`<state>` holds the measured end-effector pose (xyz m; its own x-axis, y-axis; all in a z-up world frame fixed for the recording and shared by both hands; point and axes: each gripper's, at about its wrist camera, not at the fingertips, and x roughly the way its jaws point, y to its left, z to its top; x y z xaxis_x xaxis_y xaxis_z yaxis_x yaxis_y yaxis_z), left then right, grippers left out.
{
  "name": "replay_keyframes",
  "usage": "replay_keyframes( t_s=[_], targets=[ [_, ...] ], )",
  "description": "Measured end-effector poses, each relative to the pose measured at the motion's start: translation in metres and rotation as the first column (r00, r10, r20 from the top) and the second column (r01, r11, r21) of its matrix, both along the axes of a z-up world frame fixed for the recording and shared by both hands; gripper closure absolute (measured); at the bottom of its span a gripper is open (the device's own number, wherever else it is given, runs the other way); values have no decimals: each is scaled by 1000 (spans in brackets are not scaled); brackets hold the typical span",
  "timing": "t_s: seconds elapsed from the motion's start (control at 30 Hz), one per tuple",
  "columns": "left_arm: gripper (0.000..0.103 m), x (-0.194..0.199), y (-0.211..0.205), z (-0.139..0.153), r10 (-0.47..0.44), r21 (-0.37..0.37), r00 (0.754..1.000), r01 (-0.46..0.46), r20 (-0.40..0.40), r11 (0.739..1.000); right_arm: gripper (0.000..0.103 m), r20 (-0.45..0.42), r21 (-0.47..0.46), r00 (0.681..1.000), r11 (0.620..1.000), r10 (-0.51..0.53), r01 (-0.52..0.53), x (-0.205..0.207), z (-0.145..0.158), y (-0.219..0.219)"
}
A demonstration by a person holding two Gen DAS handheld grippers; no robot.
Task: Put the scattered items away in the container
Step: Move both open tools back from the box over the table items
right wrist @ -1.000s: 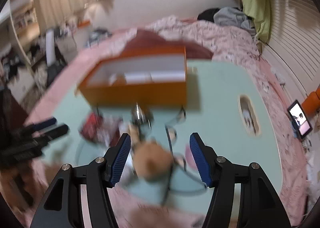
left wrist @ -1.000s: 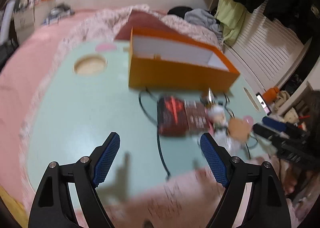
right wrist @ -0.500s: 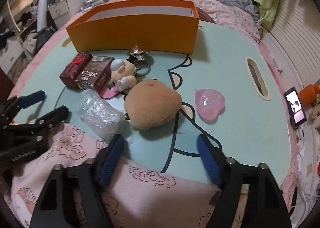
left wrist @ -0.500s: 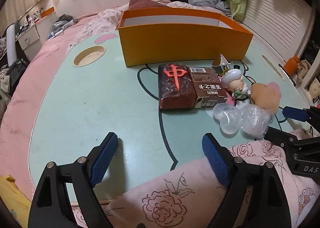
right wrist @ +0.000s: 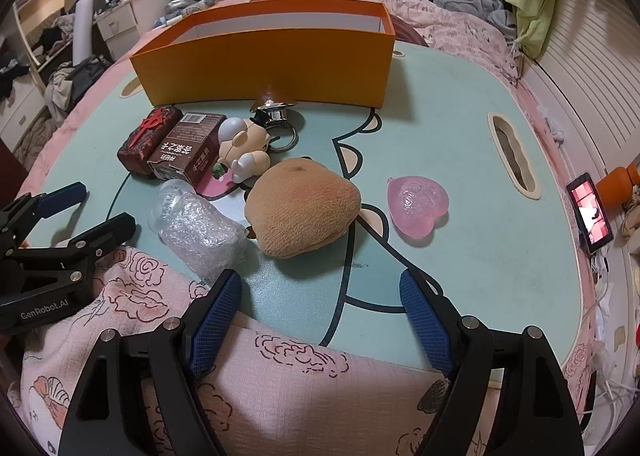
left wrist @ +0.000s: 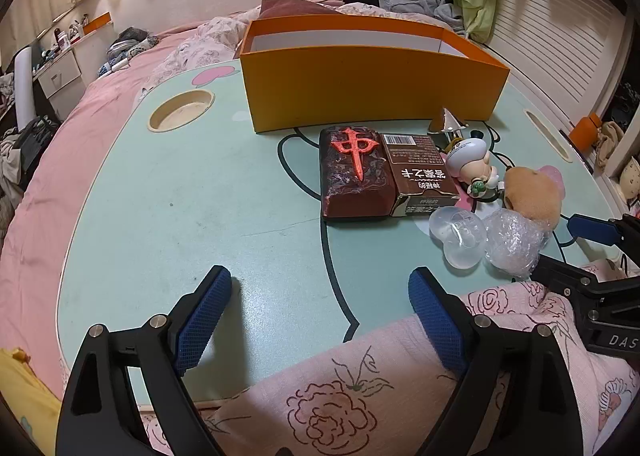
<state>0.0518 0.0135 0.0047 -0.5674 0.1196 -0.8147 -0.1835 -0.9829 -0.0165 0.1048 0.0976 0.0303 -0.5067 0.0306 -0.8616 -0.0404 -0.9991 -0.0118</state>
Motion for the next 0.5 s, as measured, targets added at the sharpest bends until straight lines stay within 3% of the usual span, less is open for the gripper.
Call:
replay_keyframes(
  t_s=[0.13,0.23,0.37,0.5],
  targets=[
    [16,1,-2,1,2,13,1000,-2,-11,1000,21,-1,0,1000,1000,-1,1,0,1,-1],
    [34,0,-6,7,-30,73,999,31,-15,997,21,-2,0,1000,1000,-1,1,0,2,-1],
    [35,-9,-14,19,-37,154,999,41,-30,987,21,-5,0,1000,1000,0,0,0,4,-1],
    [35,-22,-13,32,-25,173,997,38,-75,984,21,-9,0,1000,1000,2,-2,1,5,-2]
  ],
)
